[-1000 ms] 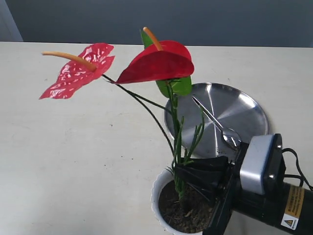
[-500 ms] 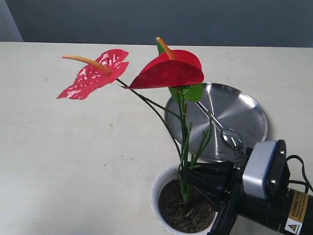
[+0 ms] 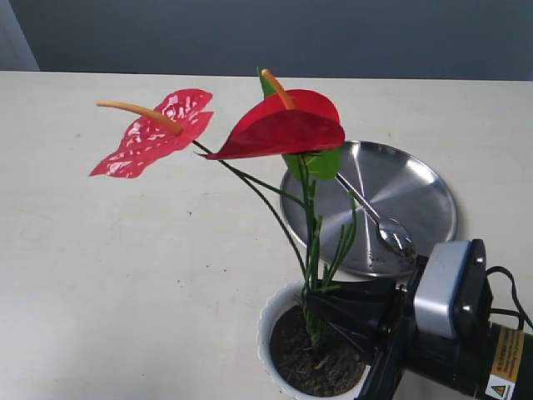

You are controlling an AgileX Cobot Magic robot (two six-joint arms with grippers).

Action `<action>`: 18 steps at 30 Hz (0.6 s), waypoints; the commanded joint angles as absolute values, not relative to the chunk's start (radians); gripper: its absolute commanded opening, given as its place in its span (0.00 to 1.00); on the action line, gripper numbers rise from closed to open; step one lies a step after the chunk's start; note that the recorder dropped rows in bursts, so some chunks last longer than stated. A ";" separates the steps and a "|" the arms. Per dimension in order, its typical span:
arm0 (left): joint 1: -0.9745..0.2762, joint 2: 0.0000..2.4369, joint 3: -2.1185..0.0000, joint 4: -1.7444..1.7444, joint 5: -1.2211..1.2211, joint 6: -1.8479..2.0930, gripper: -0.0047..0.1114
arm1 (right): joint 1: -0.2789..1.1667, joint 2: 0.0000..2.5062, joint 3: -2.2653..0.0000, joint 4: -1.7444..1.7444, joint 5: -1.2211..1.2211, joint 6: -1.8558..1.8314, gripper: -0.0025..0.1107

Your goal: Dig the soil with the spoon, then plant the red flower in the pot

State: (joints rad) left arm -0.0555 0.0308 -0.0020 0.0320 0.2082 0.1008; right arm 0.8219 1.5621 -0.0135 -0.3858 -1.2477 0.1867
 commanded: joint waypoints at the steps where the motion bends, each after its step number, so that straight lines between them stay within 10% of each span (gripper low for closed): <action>1: -0.053 0.023 0.000 0.031 0.203 0.098 0.04 | 0.822 1.567 0.000 -0.413 -1.214 0.210 0.02; 18: -0.053 0.023 0.000 0.031 0.201 0.098 0.04 | 0.822 1.567 0.000 -0.437 -1.115 0.267 0.02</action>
